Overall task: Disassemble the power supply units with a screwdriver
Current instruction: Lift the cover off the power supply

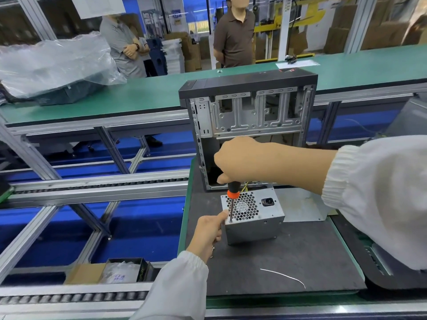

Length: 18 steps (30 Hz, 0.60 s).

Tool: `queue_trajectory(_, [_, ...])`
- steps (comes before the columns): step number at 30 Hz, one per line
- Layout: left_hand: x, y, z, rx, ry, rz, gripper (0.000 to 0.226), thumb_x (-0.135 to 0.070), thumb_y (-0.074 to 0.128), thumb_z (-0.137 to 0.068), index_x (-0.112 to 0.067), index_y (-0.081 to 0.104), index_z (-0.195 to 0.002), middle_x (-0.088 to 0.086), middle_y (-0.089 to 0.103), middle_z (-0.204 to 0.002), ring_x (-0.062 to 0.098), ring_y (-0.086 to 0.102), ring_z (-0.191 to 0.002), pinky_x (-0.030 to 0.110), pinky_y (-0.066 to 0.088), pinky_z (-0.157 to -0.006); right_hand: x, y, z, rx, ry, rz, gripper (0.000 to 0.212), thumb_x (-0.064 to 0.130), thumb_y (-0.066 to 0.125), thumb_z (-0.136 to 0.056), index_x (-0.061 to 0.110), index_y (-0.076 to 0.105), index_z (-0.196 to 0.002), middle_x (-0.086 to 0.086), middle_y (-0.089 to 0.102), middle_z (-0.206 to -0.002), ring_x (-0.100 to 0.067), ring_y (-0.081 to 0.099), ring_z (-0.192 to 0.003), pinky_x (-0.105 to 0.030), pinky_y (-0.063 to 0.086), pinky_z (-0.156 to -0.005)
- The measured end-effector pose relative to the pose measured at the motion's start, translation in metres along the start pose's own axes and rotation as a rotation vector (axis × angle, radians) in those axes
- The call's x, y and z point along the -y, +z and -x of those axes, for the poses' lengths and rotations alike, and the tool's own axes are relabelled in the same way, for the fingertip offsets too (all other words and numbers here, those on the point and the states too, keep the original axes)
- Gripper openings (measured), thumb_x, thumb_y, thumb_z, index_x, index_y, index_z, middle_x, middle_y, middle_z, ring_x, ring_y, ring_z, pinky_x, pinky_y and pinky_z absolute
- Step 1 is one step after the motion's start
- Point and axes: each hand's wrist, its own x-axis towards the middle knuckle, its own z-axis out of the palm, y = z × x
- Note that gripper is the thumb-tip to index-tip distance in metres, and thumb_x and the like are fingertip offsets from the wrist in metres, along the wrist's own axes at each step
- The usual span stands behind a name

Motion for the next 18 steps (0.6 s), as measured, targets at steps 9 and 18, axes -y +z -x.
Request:
queue_trajectory(9, [0.006, -0.002, -0.004, 0.035, 0.013, 0.029, 0.037, -0.033, 0.069, -0.089, -0.015, 0.046, -0.067, -0.004, 0.022, -0.054, 0.010, 0.017, -0.044, 0.022, 0.017, -0.045, -0.012, -0.010, 0.000, 0.257, 0.062, -0.255, 0.032, 0.022, 0.069, -0.088, 0.005, 0.044, -0.097, -0.007, 0.054, -0.079, -0.024, 0.066, -0.070, -0.034, 0.056, -0.070])
queue_trajectory(18, [0.011, -0.003, -0.006, 0.055, 0.013, 0.049, 0.040, -0.037, 0.070, -0.088, -0.020, 0.045, -0.061, -0.005, 0.025, -0.054, 0.009, 0.019, -0.044, 0.020, 0.020, -0.044, -0.006, -0.006, -0.009, 0.299, 0.198, -0.091, 0.043, 0.041, 0.032, -0.103, 0.001, 0.047, -0.101, -0.011, 0.053, -0.074, -0.021, 0.050, -0.048, -0.014, 0.051, -0.050])
